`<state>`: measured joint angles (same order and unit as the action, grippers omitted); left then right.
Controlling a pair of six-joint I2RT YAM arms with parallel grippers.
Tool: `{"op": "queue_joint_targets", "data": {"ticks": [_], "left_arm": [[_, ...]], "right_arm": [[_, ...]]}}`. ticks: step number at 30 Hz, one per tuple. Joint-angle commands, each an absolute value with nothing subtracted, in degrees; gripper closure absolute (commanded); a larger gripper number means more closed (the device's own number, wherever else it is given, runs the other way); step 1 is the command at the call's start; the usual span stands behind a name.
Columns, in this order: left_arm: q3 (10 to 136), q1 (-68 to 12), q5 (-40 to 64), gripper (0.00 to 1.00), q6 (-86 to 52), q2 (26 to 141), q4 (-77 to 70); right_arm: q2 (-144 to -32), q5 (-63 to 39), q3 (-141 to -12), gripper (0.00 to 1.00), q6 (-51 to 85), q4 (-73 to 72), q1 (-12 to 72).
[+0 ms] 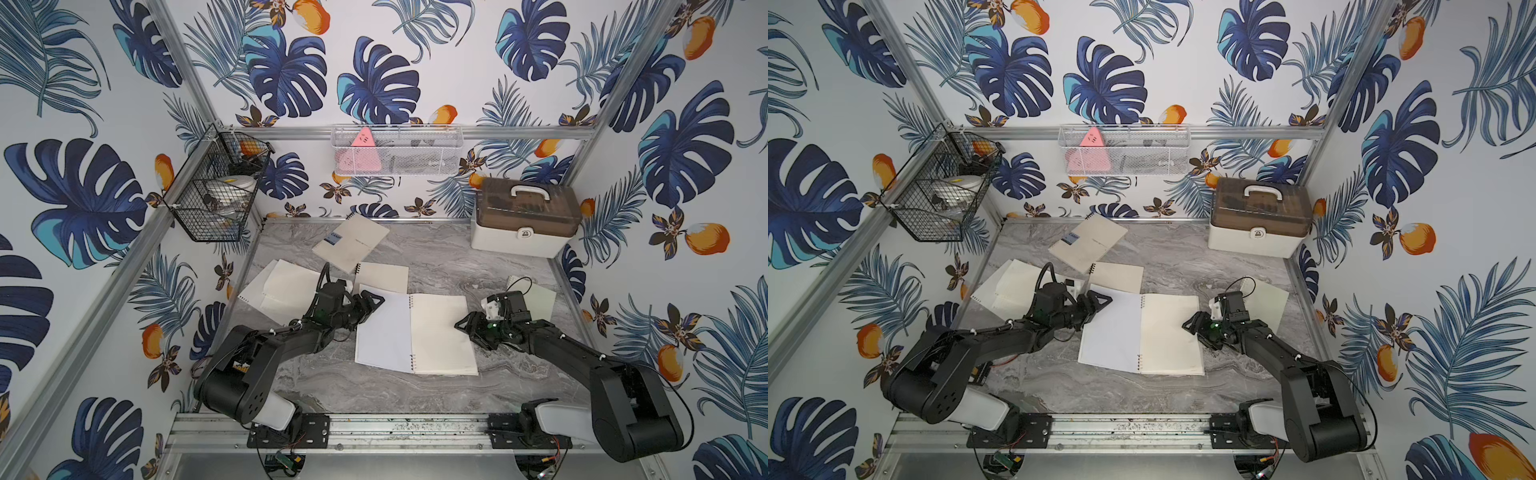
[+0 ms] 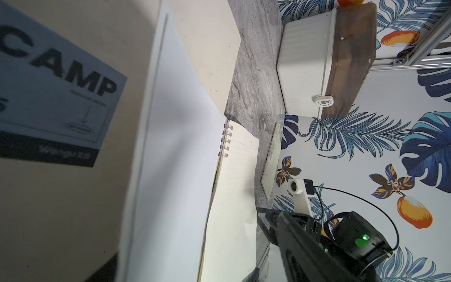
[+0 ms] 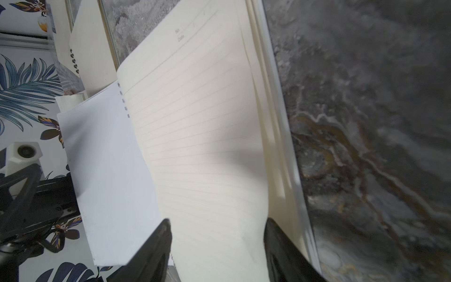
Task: Tear off pages from different notebooks
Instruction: Tear off the paper from the notebook.
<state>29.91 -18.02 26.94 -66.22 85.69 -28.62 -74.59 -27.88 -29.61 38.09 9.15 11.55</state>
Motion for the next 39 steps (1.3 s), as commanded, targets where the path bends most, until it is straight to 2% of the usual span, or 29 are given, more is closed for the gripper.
{"op": "queue_joint_targets", "data": {"ticks": [1, 5, 10, 16, 18, 20, 24, 26, 30, 36, 39], "left_arm": [[29.54, -17.88, 27.41, 0.25, -66.86, 85.67, -30.11], [29.44, -17.93, 27.78, 0.27, -67.22, 85.45, -30.12], [29.51, -17.86, 27.72, 0.28, -67.24, 84.60, -29.34], [29.62, -17.88, 27.86, 0.28, -67.06, 83.78, -28.23], [29.77, -17.87, 27.97, 0.30, -66.80, 83.74, -27.62], [29.88, -17.84, 28.11, 0.35, -66.71, 83.84, -27.45], [30.11, -17.67, 28.56, 0.38, -66.71, 84.20, -26.65], [30.12, -17.33, 28.83, 0.38, -66.67, 84.10, -25.85], [31.69, -16.70, 28.42, 0.40, -64.83, 82.80, -20.27], [34.29, -15.47, 26.63, 0.33, -59.95, 79.73, -9.54], [34.50, -15.33, 27.51, 0.37, -59.33, 79.89, -8.91]], "right_arm": [[-76.53, -32.39, -29.18, 0.45, 39.15, 4.87, 11.57], [-77.56, -36.62, -29.12, 0.48, 40.62, 1.12, 11.53], [-79.62, -41.03, -29.07, 0.43, 43.72, -4.58, 11.51], [-83.76, -28.39, -35.80, 0.43, 34.83, 6.94, 11.43], [-85.18, -27.89, -38.00, 0.44, 33.11, 7.59, 11.43], [-87.73, -27.26, -41.15, 0.50, 31.20, 8.86, 11.42], [-92.64, -33.69, -45.02, 0.62, 30.80, 5.10, 11.71], [-93.81, -33.90, -46.06, 0.62, 30.82, 3.42, 12.28], [-97.77, -26.31, -53.07, 0.63, 25.11, 12.45, 14.04], [-96.86, -25.58, -53.70, 0.63, 24.59, 8.61, 16.90], [-97.85, -26.53, -54.40, 0.63, 24.78, 8.42, 17.43]]}}
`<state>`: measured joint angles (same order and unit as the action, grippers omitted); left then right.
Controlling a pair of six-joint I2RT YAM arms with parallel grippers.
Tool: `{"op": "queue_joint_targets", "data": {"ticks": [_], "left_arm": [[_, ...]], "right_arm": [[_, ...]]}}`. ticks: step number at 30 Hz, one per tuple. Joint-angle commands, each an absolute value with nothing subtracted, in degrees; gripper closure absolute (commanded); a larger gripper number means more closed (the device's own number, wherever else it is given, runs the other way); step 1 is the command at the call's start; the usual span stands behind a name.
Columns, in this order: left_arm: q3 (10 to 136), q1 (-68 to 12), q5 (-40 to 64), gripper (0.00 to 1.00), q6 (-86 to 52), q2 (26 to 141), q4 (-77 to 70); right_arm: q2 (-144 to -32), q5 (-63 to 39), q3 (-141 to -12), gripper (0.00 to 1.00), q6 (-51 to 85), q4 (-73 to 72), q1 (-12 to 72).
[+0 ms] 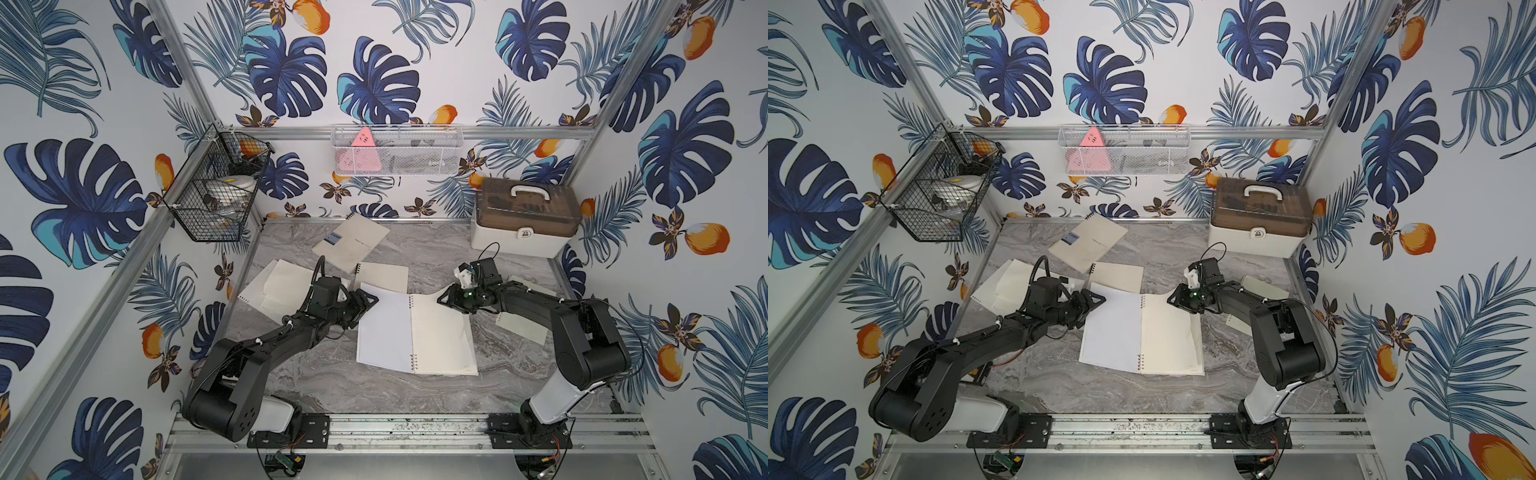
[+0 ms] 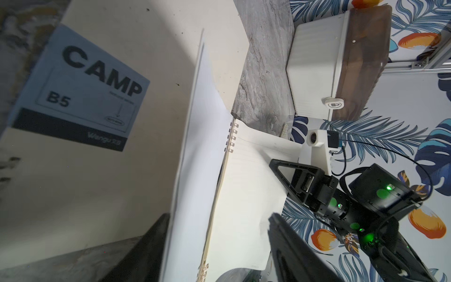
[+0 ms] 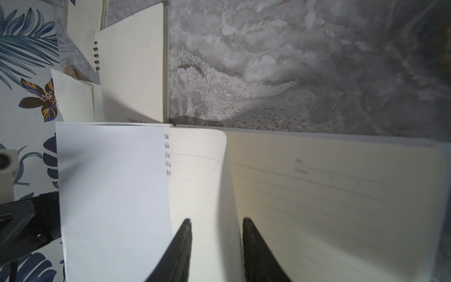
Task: Tear off pages from different notebooks
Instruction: Tear off the paper from the notebook.
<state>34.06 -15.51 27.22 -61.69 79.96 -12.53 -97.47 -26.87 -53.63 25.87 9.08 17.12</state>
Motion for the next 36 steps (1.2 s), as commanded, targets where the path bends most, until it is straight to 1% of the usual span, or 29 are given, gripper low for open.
{"op": "queue_joint_targets", "data": {"ticks": [1, 5, 6, 7, 9, 11, 14, 15, 17, 20, 23, 27, 31, 34, 36], "left_arm": [[34.37, -15.38, 28.06, 0.40, -59.75, 80.25, -9.40], [35.61, -15.38, 28.62, 0.55, -58.76, 81.38, -7.71], [36.12, -15.38, 28.11, 0.63, -58.01, 81.30, -6.54], [36.52, -15.35, 27.62, 0.68, -57.38, 81.08, -5.46], [37.63, -15.38, 26.81, 0.72, -56.23, 81.09, -3.70], [38.58, -15.38, 27.04, 0.78, -55.56, 81.89, -2.64], [39.69, -15.38, 27.51, 1.00, -55.71, 83.35, -2.53], [39.78, -15.33, 27.36, 1.00, -55.96, 83.56, -2.63], [40.03, -15.34, 27.03, 1.00, -56.70, 83.69, -2.71], [39.77, -15.37, 26.13, 1.00, -58.93, 83.16, -3.33], [38.33, -15.34, 24.79, 1.00, -62.99, 82.23, -5.57], [36.61, -15.44, 22.33, 1.00, -68.07, 80.84, -8.25], [35.62, -16.06, 19.03, 1.00, -70.35, 79.15, -8.37], [34.86, -16.08, 17.98, 1.00, -71.15, 78.94, -9.01], [34.42, -16.08, 17.84, 1.00, -71.44, 79.25, -9.47]], "right_arm": [[-98.05, -26.54, -54.49, 0.63, 24.86, 8.20, 17.57], [-98.05, -26.72, -54.26, 0.63, 24.76, 7.58, 17.95], [-98.03, -26.89, -54.46, 0.63, 24.54, 7.69, 18.08], [-98.05, -26.80, -54.62, 0.63, 24.44, 7.78, 18.17], [-98.17, -26.34, -55.43, 0.66, 23.69, 8.51, 18.87], [-98.01, -23.04, -57.17, 0.73, 22.17, 10.84, 20.89], [-97.50, -16.84, -61.27, 0.86, 18.82, 15.51, 26.12], [-96.91, -15.34, -62.11, 0.92, 17.85, 16.18, 28.13], [-95.40, -12.47, -63.45, 1.00, 15.92, 17.13, 31.75], [-92.94, -7.43, -64.67, 1.00, 11.69, 18.03, 39.12], [-91.76, -4.48, -64.72, 1.00, 7.06, 18.48, 46.69], [-92.27, -0.20, -64.63, 1.00, 2.95, 18.90, 56.81], [-92.70, 2.97, -62.11, 1.00, 1.52, 19.14, 63.38], [-91.34, 3.16, -59.79, 1.00, 2.03, 19.34, 66.44], [-89.25, 1.27, -58.63, 1.00, 3.01, 20.12, 67.59]]}}
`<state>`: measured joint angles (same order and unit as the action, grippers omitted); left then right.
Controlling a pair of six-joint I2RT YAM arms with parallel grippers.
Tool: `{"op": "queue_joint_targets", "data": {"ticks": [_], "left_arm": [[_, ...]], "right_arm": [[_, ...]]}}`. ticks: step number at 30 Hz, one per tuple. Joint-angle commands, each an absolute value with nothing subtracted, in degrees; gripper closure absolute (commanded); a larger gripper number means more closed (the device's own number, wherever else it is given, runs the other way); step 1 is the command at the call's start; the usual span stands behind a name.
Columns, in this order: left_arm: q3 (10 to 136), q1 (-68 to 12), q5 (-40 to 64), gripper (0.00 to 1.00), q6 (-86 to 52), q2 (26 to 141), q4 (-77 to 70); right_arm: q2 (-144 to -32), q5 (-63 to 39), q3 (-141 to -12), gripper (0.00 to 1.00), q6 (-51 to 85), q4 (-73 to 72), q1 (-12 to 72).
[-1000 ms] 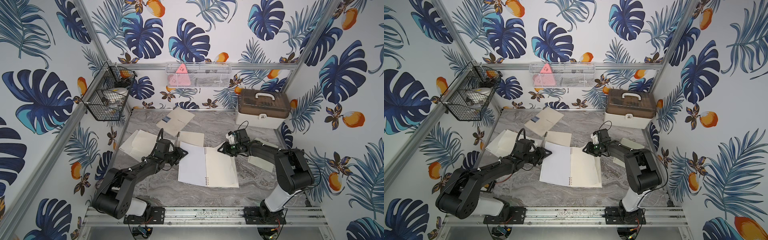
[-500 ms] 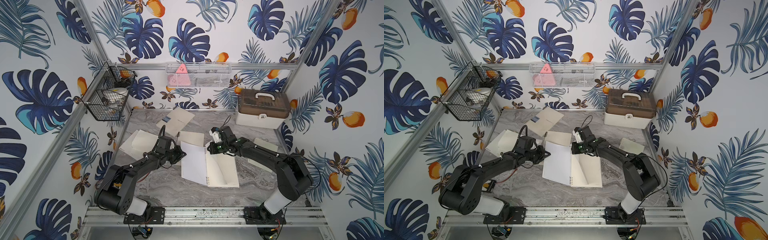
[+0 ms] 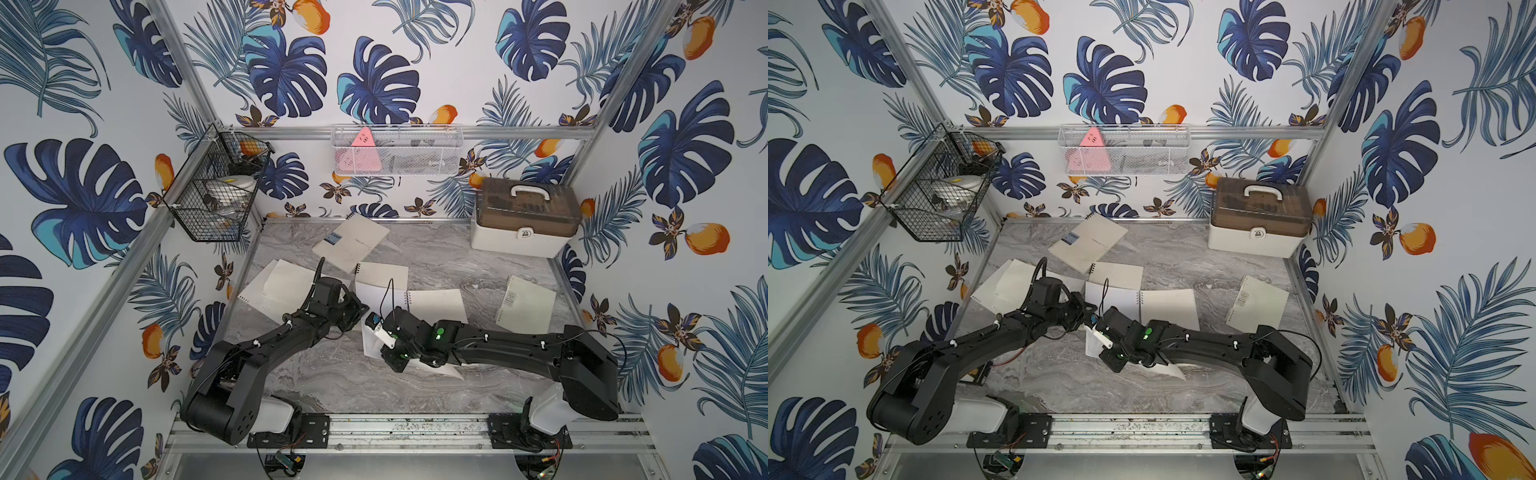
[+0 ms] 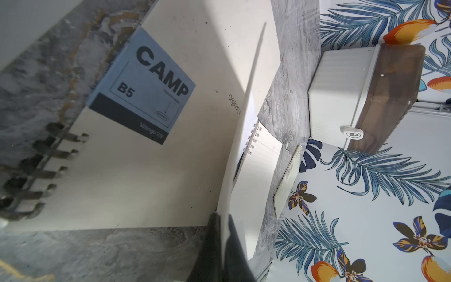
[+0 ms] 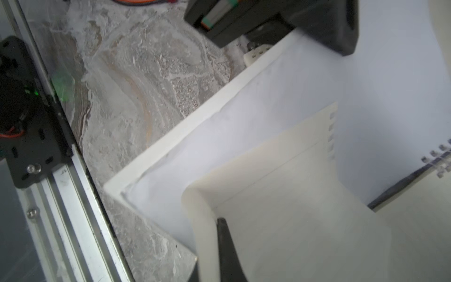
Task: Tear off pages from different notebooks
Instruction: Tear off the paper from the notebook.
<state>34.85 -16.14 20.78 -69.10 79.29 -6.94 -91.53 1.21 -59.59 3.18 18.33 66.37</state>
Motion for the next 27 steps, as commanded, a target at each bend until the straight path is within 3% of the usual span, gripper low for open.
{"op": "queue_joint_targets", "data": {"ticks": [1, 10, 15, 27], "left_arm": [[34.24, -16.08, 17.87, 1.00, -71.60, 79.45, -9.73], [34.35, -16.08, 17.01, 1.00, -71.33, 79.12, -9.24], [34.31, -16.08, 17.01, 1.00, -71.31, 79.39, -9.24], [33.77, -14.76, 15.56, 1.00, -70.39, 79.20, -8.53]], "right_arm": [[-87.77, -0.07, -58.03, 1.00, 3.45, 20.52, 68.11], [-66.16, -9.09, -55.53, 1.00, 9.58, 24.75, 73.48], [-55.55, -3.78, -56.13, 1.00, 11.14, 26.27, 73.04], [-49.93, 4.11, -56.96, 1.00, 15.47, 31.47, 67.06]]}}
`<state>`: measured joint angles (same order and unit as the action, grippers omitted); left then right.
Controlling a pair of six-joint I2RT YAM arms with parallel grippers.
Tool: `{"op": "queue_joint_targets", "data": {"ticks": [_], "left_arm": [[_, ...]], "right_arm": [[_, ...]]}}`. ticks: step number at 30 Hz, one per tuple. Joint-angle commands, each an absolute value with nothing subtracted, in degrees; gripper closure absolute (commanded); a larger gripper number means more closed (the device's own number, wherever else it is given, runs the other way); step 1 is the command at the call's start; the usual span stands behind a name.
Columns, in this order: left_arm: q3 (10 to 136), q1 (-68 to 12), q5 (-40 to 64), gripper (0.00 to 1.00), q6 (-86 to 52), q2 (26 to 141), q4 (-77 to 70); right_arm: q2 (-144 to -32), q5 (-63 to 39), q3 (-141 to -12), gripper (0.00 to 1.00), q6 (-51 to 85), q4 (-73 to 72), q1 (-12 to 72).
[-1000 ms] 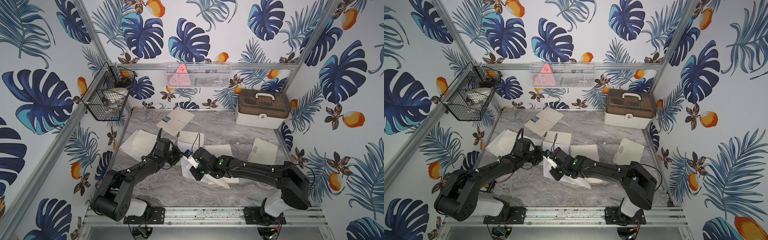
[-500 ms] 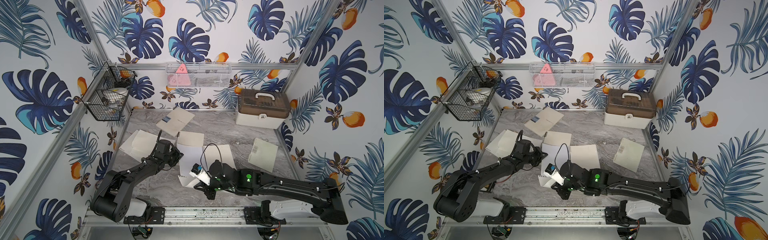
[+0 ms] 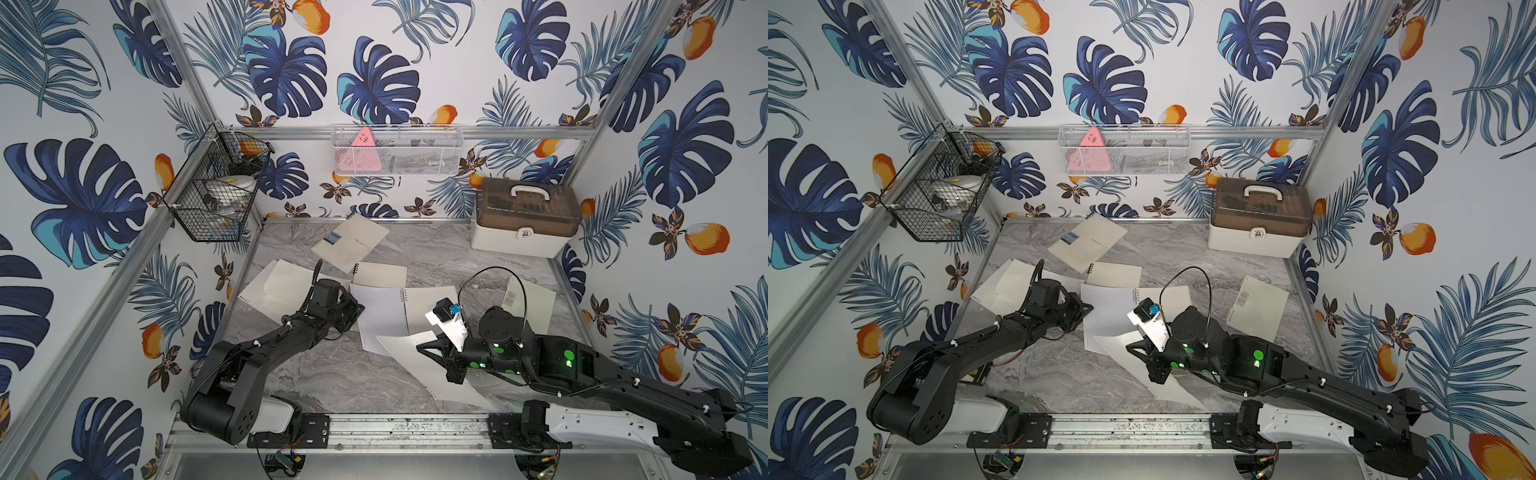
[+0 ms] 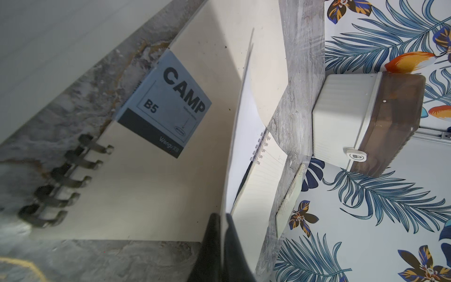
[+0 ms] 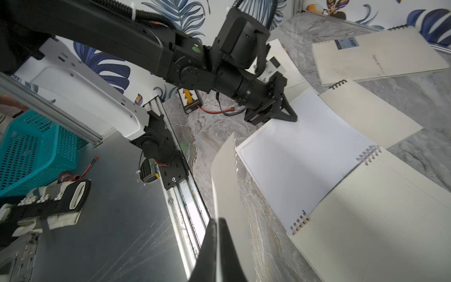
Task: Tear off pages from different notebooks
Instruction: Tear off the paper from the notebook, then close the notebook at the center of the board.
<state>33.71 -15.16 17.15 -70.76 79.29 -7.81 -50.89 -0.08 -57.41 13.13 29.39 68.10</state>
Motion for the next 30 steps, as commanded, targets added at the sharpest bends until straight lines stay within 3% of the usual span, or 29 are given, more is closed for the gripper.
{"op": "queue_joint_targets", "data": {"ticks": [1, 6, 8, 9, 13, 17, 21, 24, 26, 30], "left_arm": [[34.21, -14.74, 15.52, 1.00, -69.91, 79.32, -8.67], [41.84, -18.30, 12.67, 1.00, -66.10, 77.16, -1.95], [45.68, -22.10, 9.19, 0.82, -64.90, 76.53, 0.98], [47.19, -23.83, 8.08, 0.78, -64.67, 76.75, 1.56], [52.96, -32.33, 5.65, 0.65, -64.93, 81.50, 0.92], [58.99, -39.86, 5.78, 0.58, -65.38, 90.32, -1.40], [67.03, -44.23, 6.53, 0.40, -63.58, 98.89, -0.87], [70.70, -44.90, 8.04, 0.13, -61.13, 102.05, -0.83], [72.06, -44.34, 8.89, 0.01, -58.58, 101.75, 0.91], [65.04, -39.78, 11.76, 0.01, -53.87, 93.41, -3.43]], "right_arm": [[-50.05, 6.75, -57.12, 1.00, 15.70, 32.96, 65.98], [-52.73, 16.05, -57.08, 1.00, 18.59, 37.64, 56.12], [-54.41, 14.72, -56.48, 1.00, 19.59, 38.65, 49.42], [-54.97, 14.62, -56.22, 1.00, 20.46, 39.06, 46.64], [-55.55, 12.85, -54.65, 1.00, 22.54, 39.99, 35.73], [-54.10, 8.45, -54.18, 1.00, 22.52, 41.49, 26.39], [-51.10, 9.94, -55.79, 1.00, 22.36, 44.79, 22.70], [-49.80, 15.57, -58.90, 1.00, 22.45, 48.82, 22.59], [-49.48, 13.43, -60.26, 1.00, 21.28, 47.88, 22.54], [-51.86, -4.57, -60.06, 1.00, 18.70, 39.93, 22.59]]}}
